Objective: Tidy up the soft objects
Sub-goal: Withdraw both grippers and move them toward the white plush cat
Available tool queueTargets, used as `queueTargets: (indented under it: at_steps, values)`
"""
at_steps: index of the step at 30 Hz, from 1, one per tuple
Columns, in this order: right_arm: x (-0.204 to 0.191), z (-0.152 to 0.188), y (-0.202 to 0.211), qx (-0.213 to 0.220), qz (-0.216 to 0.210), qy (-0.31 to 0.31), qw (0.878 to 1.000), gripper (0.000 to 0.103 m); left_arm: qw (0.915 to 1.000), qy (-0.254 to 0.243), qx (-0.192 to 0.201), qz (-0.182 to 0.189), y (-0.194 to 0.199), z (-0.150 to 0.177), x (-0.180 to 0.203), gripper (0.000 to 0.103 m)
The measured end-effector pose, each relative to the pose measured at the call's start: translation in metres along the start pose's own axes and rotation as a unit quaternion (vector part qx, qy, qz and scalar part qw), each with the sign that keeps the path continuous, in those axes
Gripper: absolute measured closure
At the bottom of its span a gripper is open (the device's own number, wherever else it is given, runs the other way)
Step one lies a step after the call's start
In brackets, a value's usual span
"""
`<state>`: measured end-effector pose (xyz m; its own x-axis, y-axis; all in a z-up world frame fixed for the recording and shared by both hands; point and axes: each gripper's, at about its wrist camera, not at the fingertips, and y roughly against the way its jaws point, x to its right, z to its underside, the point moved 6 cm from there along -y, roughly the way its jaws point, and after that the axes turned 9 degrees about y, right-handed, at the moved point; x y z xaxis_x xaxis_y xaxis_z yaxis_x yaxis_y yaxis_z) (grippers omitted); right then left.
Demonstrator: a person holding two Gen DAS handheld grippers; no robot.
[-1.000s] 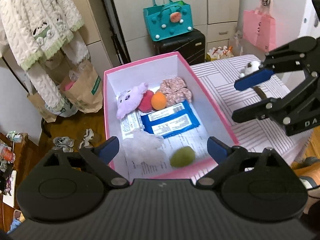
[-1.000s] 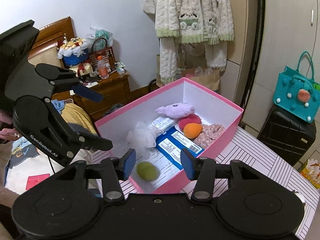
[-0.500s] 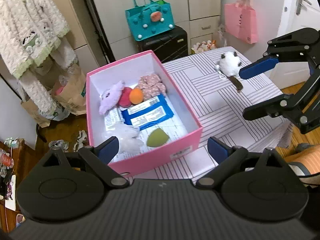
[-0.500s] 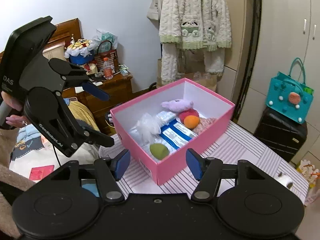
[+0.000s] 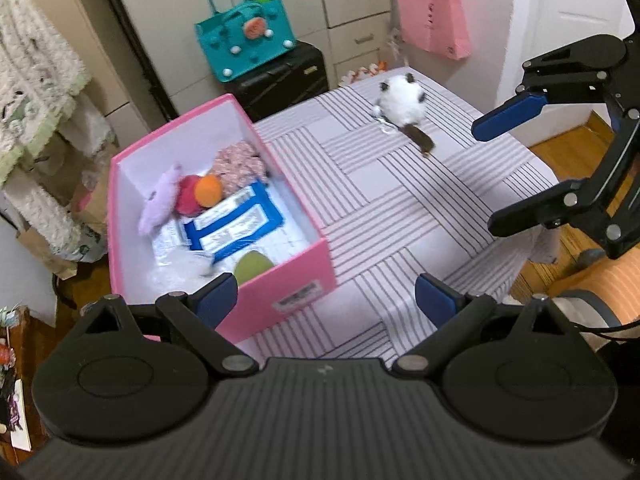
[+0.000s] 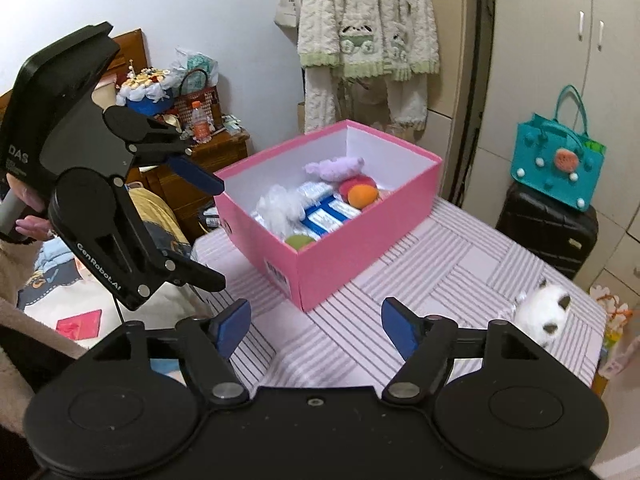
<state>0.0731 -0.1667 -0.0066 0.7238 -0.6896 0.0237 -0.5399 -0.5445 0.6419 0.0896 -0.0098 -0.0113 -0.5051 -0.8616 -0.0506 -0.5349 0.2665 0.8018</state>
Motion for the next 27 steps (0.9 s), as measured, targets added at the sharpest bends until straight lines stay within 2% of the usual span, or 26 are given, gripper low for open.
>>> queueTargets:
  at_steps: [6,13,17,22,27]
  values:
    - [0.007,0.026,0.008,-0.003,0.010,-0.008,1.000,0.022,0.9996,-0.011,-0.012,0.022,-0.016,-0.002,0.018,0.007]
    - [0.028,0.053,0.010,0.009,0.032,-0.023,0.999,0.022,0.9991,-0.005,0.005,0.042,-0.031,-0.016,0.037,0.006]
    - [0.047,0.068,0.007,0.018,0.057,-0.035,0.998,0.022,0.9978,0.003,0.012,0.065,-0.046,-0.027,0.046,0.006]
    - [0.071,0.082,0.004,0.044,0.081,-0.048,0.995,0.022,0.9968,0.018,0.022,0.074,-0.069,-0.048,0.052,0.006]
    - [0.098,0.097,-0.006,0.100,0.120,-0.053,0.986,0.022,0.9929,0.040,0.055,0.097,-0.087,-0.066,0.059,0.006]
